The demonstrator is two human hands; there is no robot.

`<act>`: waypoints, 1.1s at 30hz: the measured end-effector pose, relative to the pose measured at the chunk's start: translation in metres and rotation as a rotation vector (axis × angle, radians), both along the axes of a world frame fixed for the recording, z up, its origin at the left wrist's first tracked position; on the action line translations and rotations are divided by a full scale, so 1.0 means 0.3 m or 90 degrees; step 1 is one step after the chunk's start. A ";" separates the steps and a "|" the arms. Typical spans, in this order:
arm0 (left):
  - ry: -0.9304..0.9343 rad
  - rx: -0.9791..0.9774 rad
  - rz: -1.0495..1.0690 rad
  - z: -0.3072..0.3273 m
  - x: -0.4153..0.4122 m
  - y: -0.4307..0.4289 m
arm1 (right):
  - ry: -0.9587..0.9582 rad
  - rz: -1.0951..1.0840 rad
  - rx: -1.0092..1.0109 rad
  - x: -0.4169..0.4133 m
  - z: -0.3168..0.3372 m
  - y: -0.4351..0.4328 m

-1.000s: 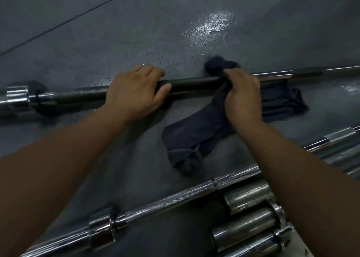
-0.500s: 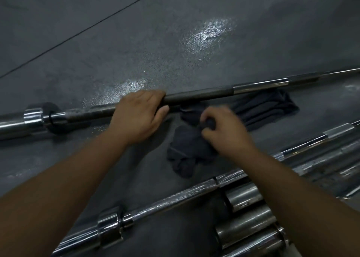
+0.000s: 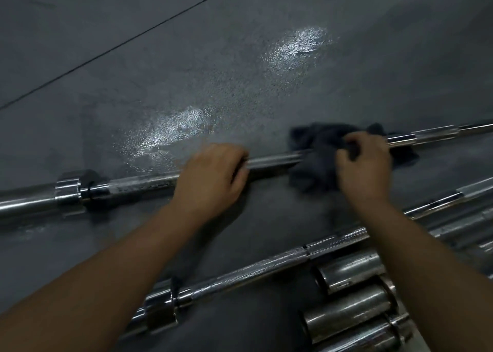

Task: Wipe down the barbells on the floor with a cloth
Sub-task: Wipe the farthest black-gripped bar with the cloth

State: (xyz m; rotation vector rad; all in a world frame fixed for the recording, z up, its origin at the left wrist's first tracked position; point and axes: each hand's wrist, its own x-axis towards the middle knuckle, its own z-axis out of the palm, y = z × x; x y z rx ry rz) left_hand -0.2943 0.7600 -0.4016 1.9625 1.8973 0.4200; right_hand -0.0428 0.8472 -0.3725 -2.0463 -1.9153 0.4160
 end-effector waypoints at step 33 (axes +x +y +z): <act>0.197 -0.184 -0.017 0.013 0.245 -0.059 | -0.002 0.426 -0.033 -0.020 -0.014 -0.203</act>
